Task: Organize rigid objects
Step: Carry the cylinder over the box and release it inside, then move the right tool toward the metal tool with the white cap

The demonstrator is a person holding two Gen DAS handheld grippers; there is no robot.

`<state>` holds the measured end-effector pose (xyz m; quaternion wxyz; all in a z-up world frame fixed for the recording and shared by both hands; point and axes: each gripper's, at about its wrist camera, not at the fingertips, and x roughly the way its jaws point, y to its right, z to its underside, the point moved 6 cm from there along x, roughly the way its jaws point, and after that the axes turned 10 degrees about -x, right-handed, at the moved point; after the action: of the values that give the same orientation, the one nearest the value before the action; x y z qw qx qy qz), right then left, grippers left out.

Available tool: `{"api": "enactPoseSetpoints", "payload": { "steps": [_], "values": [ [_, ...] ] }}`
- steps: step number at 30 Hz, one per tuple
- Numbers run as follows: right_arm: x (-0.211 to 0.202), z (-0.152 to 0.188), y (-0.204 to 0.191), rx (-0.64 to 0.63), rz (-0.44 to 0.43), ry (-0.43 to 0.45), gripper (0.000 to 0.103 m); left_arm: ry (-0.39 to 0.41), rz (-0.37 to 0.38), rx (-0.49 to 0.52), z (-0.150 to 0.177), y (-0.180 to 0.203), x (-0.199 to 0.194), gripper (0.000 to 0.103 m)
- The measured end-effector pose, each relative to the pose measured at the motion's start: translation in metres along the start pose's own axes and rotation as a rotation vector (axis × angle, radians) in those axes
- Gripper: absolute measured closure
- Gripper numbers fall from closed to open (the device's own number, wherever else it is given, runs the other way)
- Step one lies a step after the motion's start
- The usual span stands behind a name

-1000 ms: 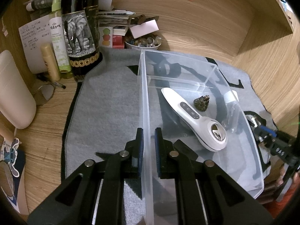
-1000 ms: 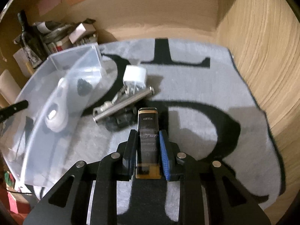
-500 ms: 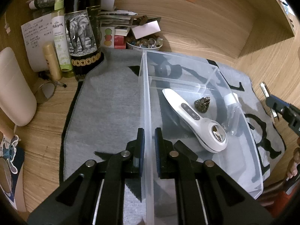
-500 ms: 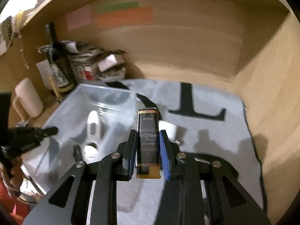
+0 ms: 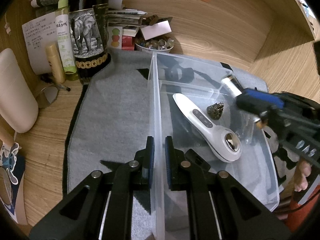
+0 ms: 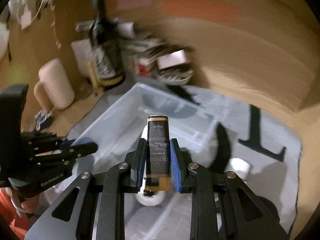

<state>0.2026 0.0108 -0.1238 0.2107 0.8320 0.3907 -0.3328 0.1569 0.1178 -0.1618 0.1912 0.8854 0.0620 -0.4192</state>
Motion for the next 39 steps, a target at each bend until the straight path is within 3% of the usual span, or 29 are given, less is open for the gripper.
{"api": "enactPoseSetpoints", "payload": {
  "steps": [12, 21, 25, 29, 34, 39],
  "values": [
    [0.037, 0.003, -0.024, -0.121, -0.028, -0.127, 0.081, 0.005, 0.004, -0.004, 0.001, -0.001, 0.000, 0.093],
    [0.018, 0.000, -0.018, -0.097, -0.005, -0.083, 0.075, 0.006, -0.003, 0.002, 0.001, 0.000, 0.000, 0.093],
    [-0.007, -0.001, -0.003, -0.076, 0.046, -0.034, 0.067, 0.004, -0.004, 0.003, 0.002, 0.000, 0.001, 0.093],
    [-0.032, 0.005, 0.021, -0.089, 0.165, -0.004, 0.063, 0.003, -0.005, 0.007, 0.002, 0.000, 0.000, 0.093],
    [-0.052, 0.029, 0.064, 0.004, 0.247, -0.037, 0.063, 0.009, -0.011, 0.016, 0.004, 0.001, -0.001, 0.093],
    [-0.054, 0.062, 0.087, 0.106, 0.252, -0.089, 0.063, 0.003, -0.006, 0.017, 0.003, 0.000, -0.001, 0.093]
  ]
}}
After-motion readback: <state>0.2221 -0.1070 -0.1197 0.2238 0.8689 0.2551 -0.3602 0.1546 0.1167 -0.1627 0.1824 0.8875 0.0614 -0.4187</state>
